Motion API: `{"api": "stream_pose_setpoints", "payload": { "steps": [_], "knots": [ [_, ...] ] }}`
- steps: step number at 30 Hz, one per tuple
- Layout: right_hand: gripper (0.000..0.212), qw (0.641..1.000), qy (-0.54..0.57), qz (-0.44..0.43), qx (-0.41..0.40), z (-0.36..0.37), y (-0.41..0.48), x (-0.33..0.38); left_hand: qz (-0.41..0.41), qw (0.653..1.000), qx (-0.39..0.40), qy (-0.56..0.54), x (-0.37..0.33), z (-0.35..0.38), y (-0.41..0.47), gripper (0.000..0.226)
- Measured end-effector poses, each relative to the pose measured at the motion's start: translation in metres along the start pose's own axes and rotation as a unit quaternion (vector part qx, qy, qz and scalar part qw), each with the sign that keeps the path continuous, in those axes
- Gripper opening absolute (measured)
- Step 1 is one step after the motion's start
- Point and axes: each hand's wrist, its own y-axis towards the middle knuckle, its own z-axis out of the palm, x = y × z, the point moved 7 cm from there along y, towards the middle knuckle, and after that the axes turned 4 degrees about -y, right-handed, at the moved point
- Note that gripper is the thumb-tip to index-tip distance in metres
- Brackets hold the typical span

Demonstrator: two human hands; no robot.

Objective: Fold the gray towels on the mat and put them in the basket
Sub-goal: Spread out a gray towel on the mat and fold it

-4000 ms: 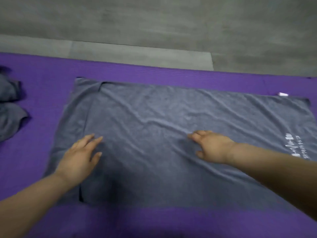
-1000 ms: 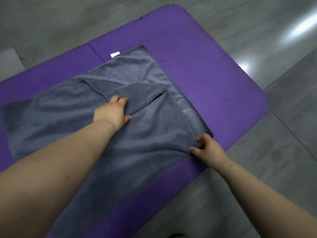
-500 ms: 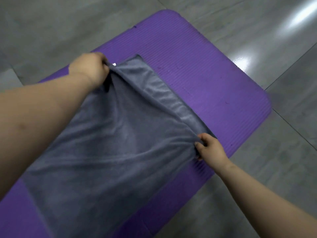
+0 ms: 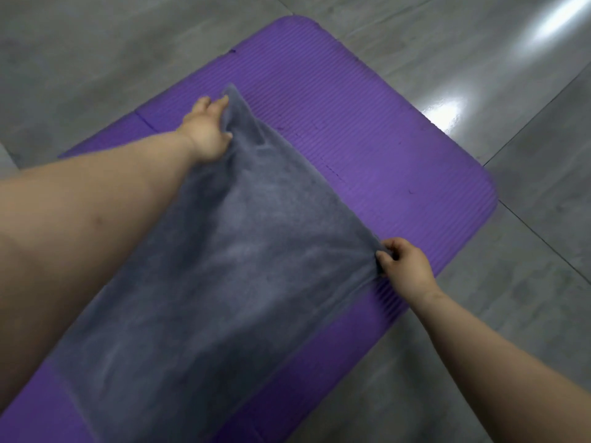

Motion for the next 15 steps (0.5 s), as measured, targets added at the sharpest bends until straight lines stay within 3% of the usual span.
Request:
{"api": "stream_pose_setpoints", "payload": {
  "steps": [9, 15],
  "knots": [
    [0.025, 0.999, -0.039, 0.016, -0.020, 0.002, -0.004, 0.000, -0.091, 0.996, 0.006, 0.023, 0.113, 0.036, -0.101, 0.067],
    [0.026, 0.996, -0.075, 0.007, -0.037, 0.002, -0.007, 0.007, -0.260, 0.964, -0.050, -0.008, 0.202, 0.023, -0.168, 0.062]
  ]
}}
